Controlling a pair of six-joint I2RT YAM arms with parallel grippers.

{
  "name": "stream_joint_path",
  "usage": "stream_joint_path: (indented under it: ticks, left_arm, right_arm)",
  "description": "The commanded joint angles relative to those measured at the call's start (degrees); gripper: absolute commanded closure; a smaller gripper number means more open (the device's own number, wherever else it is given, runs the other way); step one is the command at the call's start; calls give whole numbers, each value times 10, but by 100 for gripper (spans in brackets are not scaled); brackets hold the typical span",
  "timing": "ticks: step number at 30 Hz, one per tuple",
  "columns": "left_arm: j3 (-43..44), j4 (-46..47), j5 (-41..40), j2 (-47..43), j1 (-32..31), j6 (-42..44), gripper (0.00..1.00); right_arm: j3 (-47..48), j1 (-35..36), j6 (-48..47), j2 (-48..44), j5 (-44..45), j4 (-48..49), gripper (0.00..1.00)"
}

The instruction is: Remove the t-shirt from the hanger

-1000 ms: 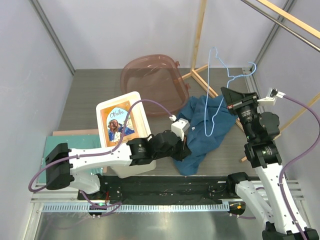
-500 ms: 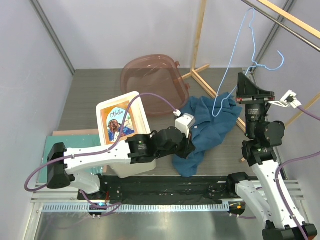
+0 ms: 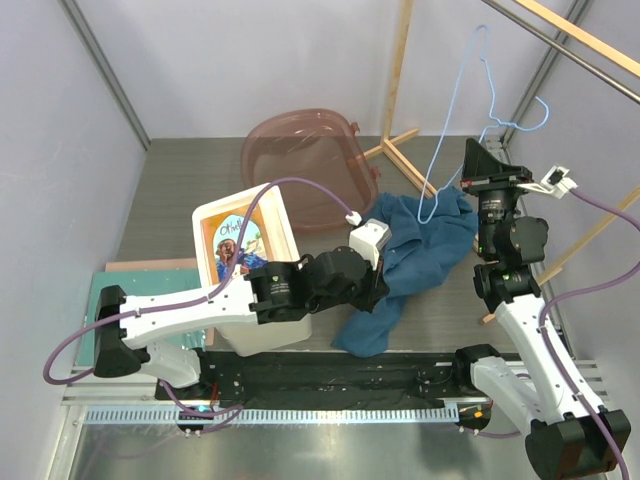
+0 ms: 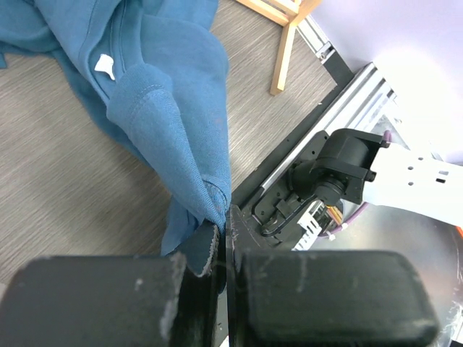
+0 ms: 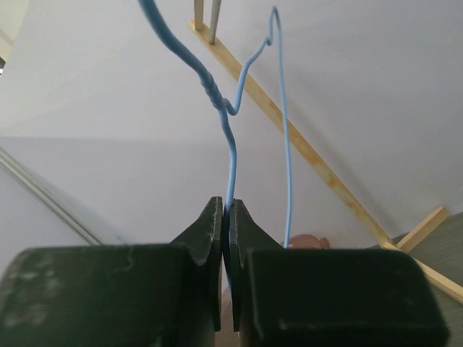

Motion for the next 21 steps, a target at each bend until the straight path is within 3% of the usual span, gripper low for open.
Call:
stream_joint_path:
  ticks: [1,10,21]
  left_arm:
    - [28,-1,-9,-8,-6,10,100]
    - [32,-1,-9,3,-9,10,100]
    - [38,-11,-13,4,-10,14,100]
  right_arm:
    - [12,-1,-21,-30,-14,4,99]
    - [78,-6,-115,3,3,-36,99]
    - [146,-27,-116,38,20,-67,99]
